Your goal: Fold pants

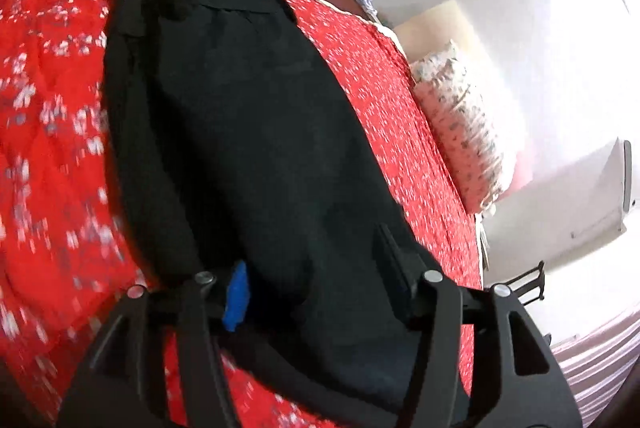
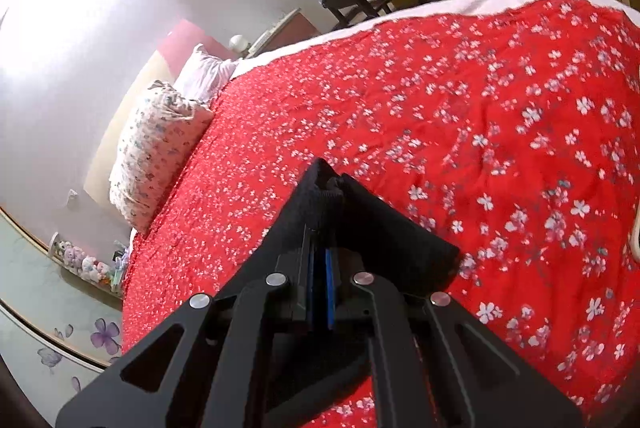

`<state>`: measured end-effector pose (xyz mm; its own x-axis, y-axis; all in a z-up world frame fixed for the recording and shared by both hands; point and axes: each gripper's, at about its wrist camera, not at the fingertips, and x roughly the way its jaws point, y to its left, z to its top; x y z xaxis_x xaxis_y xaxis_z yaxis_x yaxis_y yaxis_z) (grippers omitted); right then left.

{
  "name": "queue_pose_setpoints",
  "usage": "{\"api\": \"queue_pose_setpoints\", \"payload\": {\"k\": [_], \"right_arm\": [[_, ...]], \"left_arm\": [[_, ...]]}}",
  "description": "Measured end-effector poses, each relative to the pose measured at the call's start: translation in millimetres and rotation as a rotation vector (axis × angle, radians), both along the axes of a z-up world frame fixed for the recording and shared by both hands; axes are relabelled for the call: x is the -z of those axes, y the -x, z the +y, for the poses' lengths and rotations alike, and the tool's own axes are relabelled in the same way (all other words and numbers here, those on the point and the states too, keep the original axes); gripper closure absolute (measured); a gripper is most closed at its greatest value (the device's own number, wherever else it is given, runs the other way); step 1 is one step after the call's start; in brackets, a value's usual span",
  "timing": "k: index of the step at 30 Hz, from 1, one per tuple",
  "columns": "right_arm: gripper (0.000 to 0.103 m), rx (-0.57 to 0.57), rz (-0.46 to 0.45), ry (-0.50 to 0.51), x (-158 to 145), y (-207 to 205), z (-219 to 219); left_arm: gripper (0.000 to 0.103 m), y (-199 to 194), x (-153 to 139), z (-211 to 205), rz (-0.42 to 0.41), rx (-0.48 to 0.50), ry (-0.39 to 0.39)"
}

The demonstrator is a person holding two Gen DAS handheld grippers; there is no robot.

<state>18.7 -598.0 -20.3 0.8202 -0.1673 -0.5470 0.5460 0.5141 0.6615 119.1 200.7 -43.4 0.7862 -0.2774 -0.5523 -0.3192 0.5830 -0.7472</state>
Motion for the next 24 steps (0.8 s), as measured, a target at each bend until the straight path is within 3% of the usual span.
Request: {"api": "queue_pose_setpoints", "payload": {"k": [3,5,6,7,14,16,18,21,24], "right_arm": [[0.099,0.002,0.002,-0.005,1.5,-0.2,-0.8],[0.099,0.000,-0.001,-0.009,1.5,-1.0,-1.3],[0.099,-0.003,-0.007,-0.011,1.5,-1.1,-1.7],[0.099,-0.006,-0.012,-0.011,1.1,-1.1,-1.4],[0.099,-0.028,-0.061,0.010,-6.4,1.0,-2.9],[0.099,-0.015,-0.006,-0.026,4.2,0.0,-7.9],[0.099,0.007,0.024,-0.111,19.2,3.8,-14.8],[0.099,0.009,-0.032,-0.187,25.7,11.5,-20.9],[0.099,-0.017,-0.019,-0.113,17.8,6.6,-15.6]], "left_arm": [[0.058,-2.3,4.5,16.8,0.009,-0.043,0.029],[0.074,-2.6,6.5,24.9,0.018,-0.061,0.031],[0.092,-2.5,5.8,26.0,0.026,-0.067,0.019],[0.094,-0.7,3.8,28.9,0.024,-0.069,-0.001],[0.097,27.9,-29.3,14.1,-0.085,-0.091,-0.138],[0.095,29.8,-22.9,15.4,-0.043,-0.094,-0.141],[0.093,24.2,-3.5,23.3,0.065,-0.110,-0.089],[0.093,25.1,8.8,35.6,0.075,-0.131,0.005],[0.090,25.0,1.8,31.4,0.078,-0.135,-0.071]]}}
